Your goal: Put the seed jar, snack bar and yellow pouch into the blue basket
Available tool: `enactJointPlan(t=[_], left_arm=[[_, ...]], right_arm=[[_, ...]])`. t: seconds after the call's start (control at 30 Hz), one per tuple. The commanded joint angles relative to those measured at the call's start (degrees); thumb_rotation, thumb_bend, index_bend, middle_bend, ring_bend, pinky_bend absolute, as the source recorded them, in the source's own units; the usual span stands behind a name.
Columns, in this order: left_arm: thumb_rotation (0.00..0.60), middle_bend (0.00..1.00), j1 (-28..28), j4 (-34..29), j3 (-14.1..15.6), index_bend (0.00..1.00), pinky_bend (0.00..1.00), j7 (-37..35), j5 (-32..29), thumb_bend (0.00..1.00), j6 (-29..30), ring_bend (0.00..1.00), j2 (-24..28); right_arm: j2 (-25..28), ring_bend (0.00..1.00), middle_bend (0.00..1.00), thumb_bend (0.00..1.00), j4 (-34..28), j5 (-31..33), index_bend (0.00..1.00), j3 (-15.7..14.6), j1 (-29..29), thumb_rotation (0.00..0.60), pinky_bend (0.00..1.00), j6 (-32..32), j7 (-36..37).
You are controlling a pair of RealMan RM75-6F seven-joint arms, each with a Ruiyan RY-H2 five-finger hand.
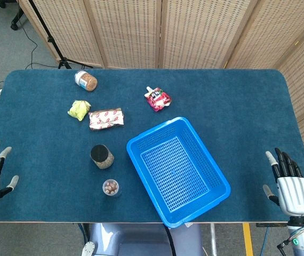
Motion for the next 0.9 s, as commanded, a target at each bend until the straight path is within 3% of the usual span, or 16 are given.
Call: enactJointPlan(t=[0.03,0.9], left_arm=[[0.6,0.0,0.0,0.0,0.0,0.19,0.12,0.0,0.0,0.25,-0.1,0.04,-0.1],[0.6,0.0,-0.7,-1.5,1.4,0.19,0.12,1.7,-0.6,0.25,-3.5,0.04,0.5]], right_arm=[[0.1,0.0,0.0,0.26,0.0,0.1,0.07,0.0,-0.1,0.6,0.17,0.0,0.2],[0.5,0.0,0.0,0.26,-0.3,0.0,0.07,-0.5,-0.1,0.6,0.17,-0.5,0.6]])
